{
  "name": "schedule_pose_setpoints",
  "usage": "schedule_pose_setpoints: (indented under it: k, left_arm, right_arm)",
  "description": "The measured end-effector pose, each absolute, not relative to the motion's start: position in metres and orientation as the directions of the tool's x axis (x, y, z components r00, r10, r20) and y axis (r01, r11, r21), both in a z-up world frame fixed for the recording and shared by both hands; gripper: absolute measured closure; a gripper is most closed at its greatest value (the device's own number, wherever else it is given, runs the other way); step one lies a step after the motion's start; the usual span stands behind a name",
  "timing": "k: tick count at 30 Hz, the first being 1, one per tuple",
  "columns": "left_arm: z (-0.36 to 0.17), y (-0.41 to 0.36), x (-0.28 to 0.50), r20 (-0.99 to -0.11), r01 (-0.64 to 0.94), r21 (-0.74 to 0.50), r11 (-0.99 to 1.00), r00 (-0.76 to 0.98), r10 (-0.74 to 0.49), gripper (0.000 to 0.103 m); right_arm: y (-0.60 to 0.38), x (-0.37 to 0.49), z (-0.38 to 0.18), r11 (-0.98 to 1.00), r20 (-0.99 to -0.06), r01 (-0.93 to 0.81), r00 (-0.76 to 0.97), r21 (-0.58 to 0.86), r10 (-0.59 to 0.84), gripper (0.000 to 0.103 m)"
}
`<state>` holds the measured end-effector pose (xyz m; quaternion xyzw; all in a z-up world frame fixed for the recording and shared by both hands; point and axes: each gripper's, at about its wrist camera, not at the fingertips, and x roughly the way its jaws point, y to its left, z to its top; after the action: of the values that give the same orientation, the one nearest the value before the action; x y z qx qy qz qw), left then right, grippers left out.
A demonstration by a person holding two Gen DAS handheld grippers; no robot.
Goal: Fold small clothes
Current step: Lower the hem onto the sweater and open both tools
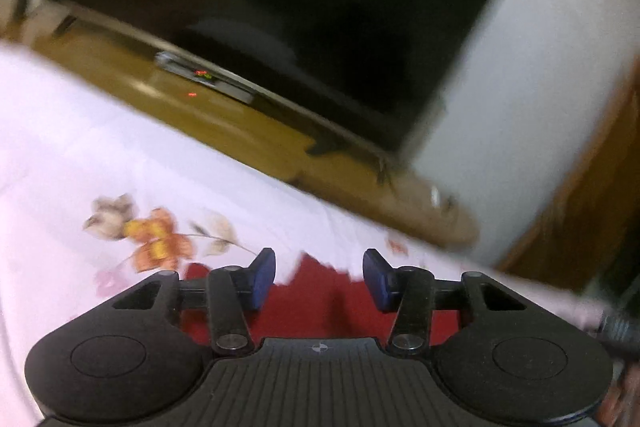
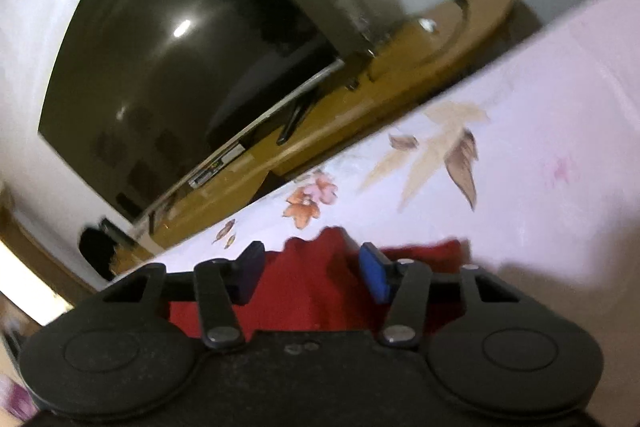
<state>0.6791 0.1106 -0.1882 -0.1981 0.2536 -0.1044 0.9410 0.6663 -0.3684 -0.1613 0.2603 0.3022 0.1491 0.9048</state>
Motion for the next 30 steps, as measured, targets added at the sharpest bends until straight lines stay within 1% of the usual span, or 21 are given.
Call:
schedule_pose_setpoints:
  k: [2,3,4,6,8,9,11,12,13,15,18,20,21,22,23,24,25,26,29,30]
  left_arm:
    - [-0.186,0.093,0.689,-0.52,0.103,-0.317,0.943,0.813,-0.263,0.055]
    - [-0.187,0.088,0.692,-0.54,0.094,-0.284,0.954,0.806,-0.24,0.054]
    - [-0.187,0.087,0.694,-0.551,0.087,-0.27,0.959,0.803,-0.228,0.054]
    - [-0.184,0.092,0.693,-0.553,0.057,-0.261,0.964,0.81,-0.197,0.054]
    - [-0.185,0.097,0.696,-0.583,0.042,-0.256,0.966,0.79,-0.189,0.054]
    - [-0.19,0.098,0.698,-0.612,0.059,-0.251,0.966,0.764,-0.206,0.055]
    - [-0.193,0.096,0.699,-0.619,0.088,-0.222,0.971,0.757,-0.21,0.057]
    - [-0.192,0.095,0.699,-0.619,0.1,-0.212,0.972,0.756,-0.213,0.082]
    - [-0.191,0.094,0.698,-0.615,0.109,-0.209,0.972,0.758,-0.217,0.099]
    - [-0.19,0.092,0.693,-0.586,0.105,-0.2,0.974,0.784,-0.205,0.1]
    - [-0.181,0.1,0.679,-0.504,0.059,-0.208,0.976,0.849,-0.159,0.1]
    - [-0.179,0.108,0.675,-0.489,0.038,-0.214,0.976,0.861,-0.141,0.101]
    - [-0.182,0.11,0.677,-0.509,0.023,-0.202,0.979,0.852,-0.125,0.101]
    - [-0.191,0.113,0.682,-0.551,-0.003,-0.183,0.983,0.828,-0.1,0.102]
    - [-0.2,0.117,0.687,-0.583,-0.018,-0.214,0.977,0.805,-0.113,0.102]
    - [-0.199,0.122,0.688,-0.578,-0.026,-0.239,0.971,0.807,-0.121,0.101]
    - [-0.198,0.123,0.689,-0.582,-0.034,-0.235,0.971,0.805,-0.113,0.101]
    - [-0.199,0.121,0.69,-0.588,-0.029,-0.22,0.975,0.802,-0.109,0.101]
    - [-0.197,0.109,0.689,-0.597,-0.001,-0.145,0.989,0.797,-0.087,0.101]
    - [-0.195,0.107,0.689,-0.599,0.004,-0.129,0.992,0.796,-0.081,0.101]
  right_arm:
    - [-0.351,0.67,-0.152,0.884,-0.508,-0.134,0.776,0.449,0.375,0.05]
    - [-0.34,0.674,-0.15,0.923,-0.549,-0.119,0.773,0.365,0.317,0.047]
    - [-0.329,0.679,-0.15,0.951,-0.593,-0.104,0.76,0.293,0.266,0.045]
    - [-0.314,0.689,-0.156,0.967,-0.669,-0.111,0.704,0.228,0.238,0.046]
    - [-0.305,0.689,-0.16,0.974,-0.689,-0.133,0.689,0.184,0.225,0.047]
    - [-0.304,0.687,-0.161,0.972,-0.691,-0.148,0.684,0.181,0.232,0.052]
    - [-0.303,0.686,-0.165,0.97,-0.697,-0.164,0.675,0.18,0.243,0.059]
    - [-0.304,0.686,-0.165,0.97,-0.692,-0.164,0.68,0.179,0.242,0.072]
    - [-0.304,0.686,-0.166,0.97,-0.684,-0.162,0.688,0.183,0.244,0.088]
    - [-0.307,0.684,-0.165,0.967,-0.664,-0.154,0.704,0.202,0.251,0.094]
    - [-0.311,0.678,-0.159,0.967,-0.628,-0.153,0.738,0.202,0.247,0.095]
    - [-0.314,0.671,-0.152,0.97,-0.606,-0.153,0.759,0.186,0.237,0.096]
    - [-0.316,0.668,-0.15,0.973,-0.601,-0.149,0.767,0.174,0.225,0.096]
    - [-0.317,0.667,-0.15,0.978,-0.602,-0.141,0.771,0.157,0.208,0.096]
    - [-0.318,0.668,-0.155,0.982,-0.614,-0.128,0.767,0.139,0.187,0.096]
    - [-0.32,0.674,-0.165,0.986,-0.65,-0.105,0.743,0.126,0.162,0.096]
    - [-0.321,0.678,-0.172,0.986,-0.662,-0.098,0.732,0.133,0.162,0.096]
    - [-0.321,0.677,-0.175,0.986,-0.649,-0.099,0.743,0.132,0.161,0.096]
    - [-0.315,0.678,-0.172,0.989,-0.653,-0.1,0.742,0.112,0.149,0.092]
    - [-0.313,0.677,-0.171,0.989,-0.653,-0.111,0.742,0.101,0.15,0.087]
